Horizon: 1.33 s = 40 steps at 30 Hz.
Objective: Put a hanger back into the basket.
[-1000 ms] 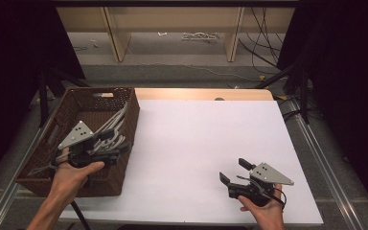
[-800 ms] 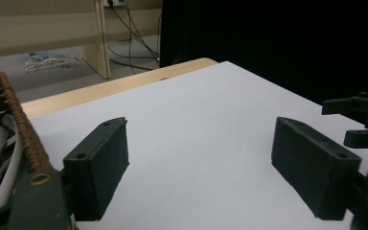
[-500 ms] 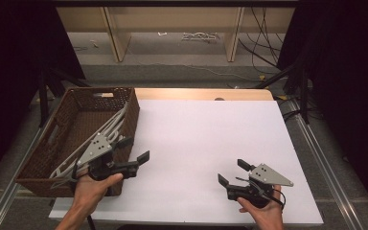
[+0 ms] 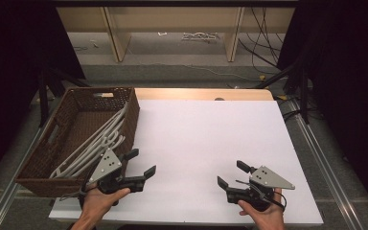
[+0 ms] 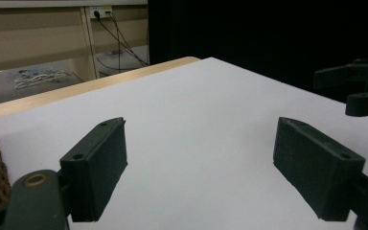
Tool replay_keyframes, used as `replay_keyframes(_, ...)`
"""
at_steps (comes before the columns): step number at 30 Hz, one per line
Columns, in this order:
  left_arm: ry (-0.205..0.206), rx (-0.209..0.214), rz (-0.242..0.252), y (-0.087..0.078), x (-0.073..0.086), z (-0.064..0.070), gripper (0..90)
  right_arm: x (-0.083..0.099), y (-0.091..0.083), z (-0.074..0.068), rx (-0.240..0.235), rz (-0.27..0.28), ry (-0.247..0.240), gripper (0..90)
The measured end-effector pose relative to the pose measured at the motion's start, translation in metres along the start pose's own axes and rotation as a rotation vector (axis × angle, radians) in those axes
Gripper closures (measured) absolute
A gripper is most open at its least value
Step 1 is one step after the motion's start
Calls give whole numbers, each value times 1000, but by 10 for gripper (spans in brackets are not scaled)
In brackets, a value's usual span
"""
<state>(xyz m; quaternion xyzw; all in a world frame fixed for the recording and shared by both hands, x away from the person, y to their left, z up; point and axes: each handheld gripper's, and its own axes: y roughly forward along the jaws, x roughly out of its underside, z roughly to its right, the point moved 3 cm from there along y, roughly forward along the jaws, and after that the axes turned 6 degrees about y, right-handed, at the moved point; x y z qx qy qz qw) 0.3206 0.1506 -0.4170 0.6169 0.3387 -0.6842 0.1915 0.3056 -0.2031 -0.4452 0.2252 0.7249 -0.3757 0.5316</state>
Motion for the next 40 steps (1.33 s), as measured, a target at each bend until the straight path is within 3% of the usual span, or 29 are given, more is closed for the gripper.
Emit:
replay_keyframes(2,-11,-12,4,-2,4,-1,189,2,-1,-4,-3,-8,6,157)
replay_keyframes(10,11,-13,-48,-9,27,8,190,8,-14,-15,4,-39,-2,157)
replay_keyframes(14,0,-19,-36,-13,27,9,190,8,-17,-13,11,-7,15,157)
replay_keyframes(40,7,-9,-43,-13,27,6,180,6,-17,-10,11,-10,2,157)
